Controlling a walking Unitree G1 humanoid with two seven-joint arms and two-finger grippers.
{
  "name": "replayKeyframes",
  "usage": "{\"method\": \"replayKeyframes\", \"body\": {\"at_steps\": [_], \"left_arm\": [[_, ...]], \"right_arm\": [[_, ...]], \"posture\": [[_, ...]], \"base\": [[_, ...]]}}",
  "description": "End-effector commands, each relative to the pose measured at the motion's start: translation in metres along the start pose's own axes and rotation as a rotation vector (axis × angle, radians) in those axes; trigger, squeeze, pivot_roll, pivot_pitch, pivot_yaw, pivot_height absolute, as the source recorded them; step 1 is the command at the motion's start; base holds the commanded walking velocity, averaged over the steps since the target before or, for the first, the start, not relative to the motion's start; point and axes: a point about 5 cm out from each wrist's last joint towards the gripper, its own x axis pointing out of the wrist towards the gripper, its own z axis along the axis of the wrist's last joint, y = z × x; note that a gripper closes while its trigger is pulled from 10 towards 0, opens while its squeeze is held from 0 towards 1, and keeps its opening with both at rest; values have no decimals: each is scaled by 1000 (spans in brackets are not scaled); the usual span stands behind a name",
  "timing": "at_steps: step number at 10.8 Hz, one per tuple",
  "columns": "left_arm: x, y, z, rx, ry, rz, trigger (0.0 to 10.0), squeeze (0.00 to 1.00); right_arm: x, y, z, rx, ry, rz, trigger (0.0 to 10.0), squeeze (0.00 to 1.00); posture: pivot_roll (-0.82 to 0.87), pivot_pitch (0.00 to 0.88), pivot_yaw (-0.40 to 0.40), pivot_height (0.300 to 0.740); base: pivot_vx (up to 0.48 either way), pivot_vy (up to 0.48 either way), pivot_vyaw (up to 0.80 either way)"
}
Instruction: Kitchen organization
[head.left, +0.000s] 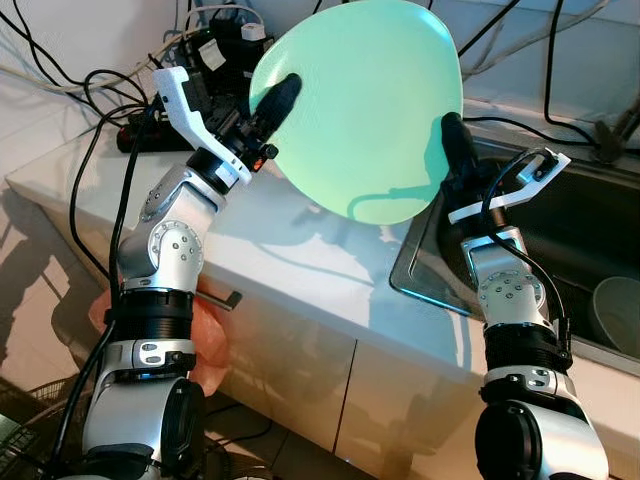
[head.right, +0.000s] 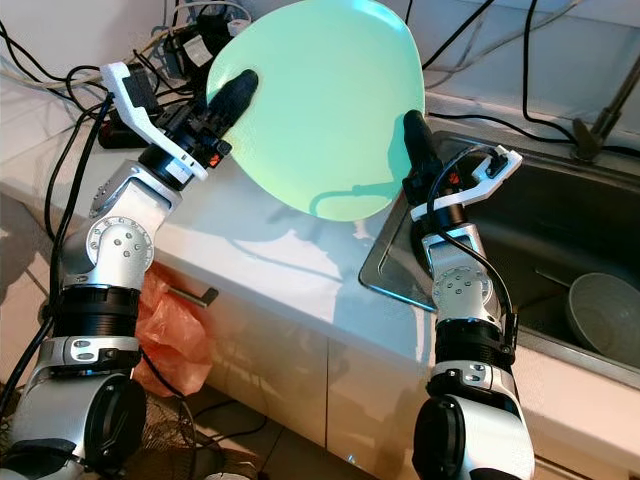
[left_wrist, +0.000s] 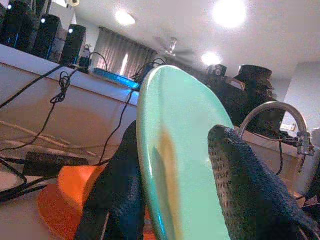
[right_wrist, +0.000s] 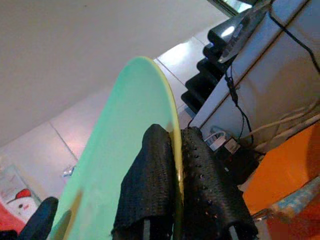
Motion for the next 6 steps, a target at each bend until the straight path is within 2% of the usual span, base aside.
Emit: {"method": "replayKeyframes", "body": {"at_steps": [1,3,4,5,6], "left_arm": [[6,-12,6,38,-18,-65,10000,1000],[5,-10,7,43,-24,-33,10000,1000],[5,-9,7,44,-24,-31,10000,1000],[5,-8,6,36,-25,-22,10000,0],[4,-8,6,34,-24,-20,10000,0]], "right_arm": [[8,3,7,6,-39,-16,10000,0],[12,-1,23,43,-143,-77,10000,0],[12,-1,24,45,-147,-81,10000,0],[10,-8,33,56,-204,-138,10000,0],[9,-10,39,71,-250,-163,10000,0]], "posture": [[91,0,6,740],[94,0,5,740],[94,0,5,740],[94,0,5,740],[94,0,5,740]], "base": [[0,0,0],[0,0,0],[0,0,0],[0,0,0],[0,0,0]]}}
